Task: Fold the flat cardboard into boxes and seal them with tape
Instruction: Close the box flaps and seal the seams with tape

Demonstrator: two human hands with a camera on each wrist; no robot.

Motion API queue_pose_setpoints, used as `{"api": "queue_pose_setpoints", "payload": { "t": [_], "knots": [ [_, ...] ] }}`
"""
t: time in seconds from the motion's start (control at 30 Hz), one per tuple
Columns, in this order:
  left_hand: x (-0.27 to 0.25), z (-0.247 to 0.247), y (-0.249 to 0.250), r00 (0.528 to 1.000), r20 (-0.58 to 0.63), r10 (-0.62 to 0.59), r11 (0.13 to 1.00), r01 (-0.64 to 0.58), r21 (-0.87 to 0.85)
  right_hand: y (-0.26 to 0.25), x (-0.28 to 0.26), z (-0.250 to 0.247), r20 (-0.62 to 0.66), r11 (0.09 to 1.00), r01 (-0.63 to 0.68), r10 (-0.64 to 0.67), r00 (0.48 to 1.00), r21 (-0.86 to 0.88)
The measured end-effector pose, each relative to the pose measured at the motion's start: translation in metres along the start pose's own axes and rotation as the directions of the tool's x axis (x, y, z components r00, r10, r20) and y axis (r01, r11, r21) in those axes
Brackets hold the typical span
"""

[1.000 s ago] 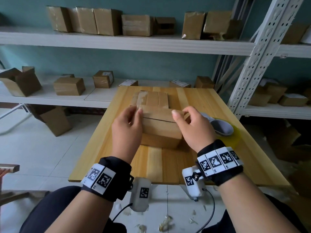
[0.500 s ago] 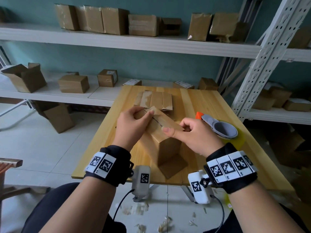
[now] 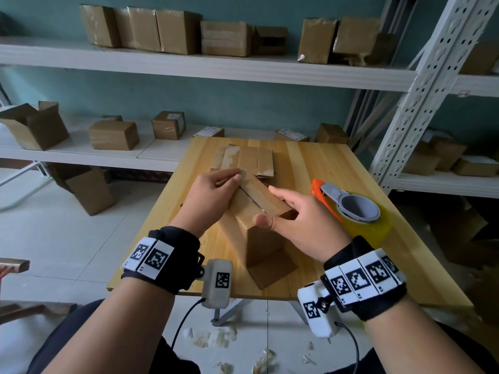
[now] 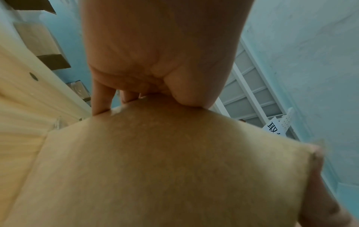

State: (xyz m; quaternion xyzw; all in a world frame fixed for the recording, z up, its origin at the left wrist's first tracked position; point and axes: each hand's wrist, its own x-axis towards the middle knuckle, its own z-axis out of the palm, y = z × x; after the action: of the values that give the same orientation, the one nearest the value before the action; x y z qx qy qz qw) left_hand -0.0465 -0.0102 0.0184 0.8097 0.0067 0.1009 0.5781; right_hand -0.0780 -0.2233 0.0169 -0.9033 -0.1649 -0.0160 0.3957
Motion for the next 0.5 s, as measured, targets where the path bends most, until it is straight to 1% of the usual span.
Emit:
{"api": "queue_pose_setpoints", "payload": {
  "t": [0.1,0.17,0.23,0.3,0.43,0.5],
  "knots": [
    [0.002,0.0,-0.001,0.999,-0.033,-0.019,0.999,0.02,0.029,0.002,0.004,-0.005,0.056,0.998,-0.024,0.021,0.998,0.059],
    [0.003,0.0,-0.002,0.998,-0.064,-0.029,0.999,0.031,0.035,0.005,0.007,-0.01,0.115,0.995,-0.025,0.014,0.993,0.096],
    [0.003,0.0,-0.001,0.997,-0.069,-0.018,0.999,0.021,0.044,0.007,0.008,-0.013,0.145,0.99,-0.029,0.009,0.989,0.135],
    [0.002,0.001,0.0,0.999,-0.038,-0.003,0.997,0.006,0.072,0.006,0.007,-0.014,0.136,0.99,-0.032,0.013,0.991,0.139],
    [0.004,-0.001,0.001,0.999,0.037,0.029,0.988,-0.034,0.151,-0.006,-0.002,-0.01,0.046,1.0,-0.008,0.007,0.999,0.025],
    [0.009,-0.003,0.0,0.996,0.085,0.023,0.976,-0.041,0.215,-0.012,-0.006,-0.009,0.019,1.0,-0.017,0.017,1.0,-0.012]
  ]
}}
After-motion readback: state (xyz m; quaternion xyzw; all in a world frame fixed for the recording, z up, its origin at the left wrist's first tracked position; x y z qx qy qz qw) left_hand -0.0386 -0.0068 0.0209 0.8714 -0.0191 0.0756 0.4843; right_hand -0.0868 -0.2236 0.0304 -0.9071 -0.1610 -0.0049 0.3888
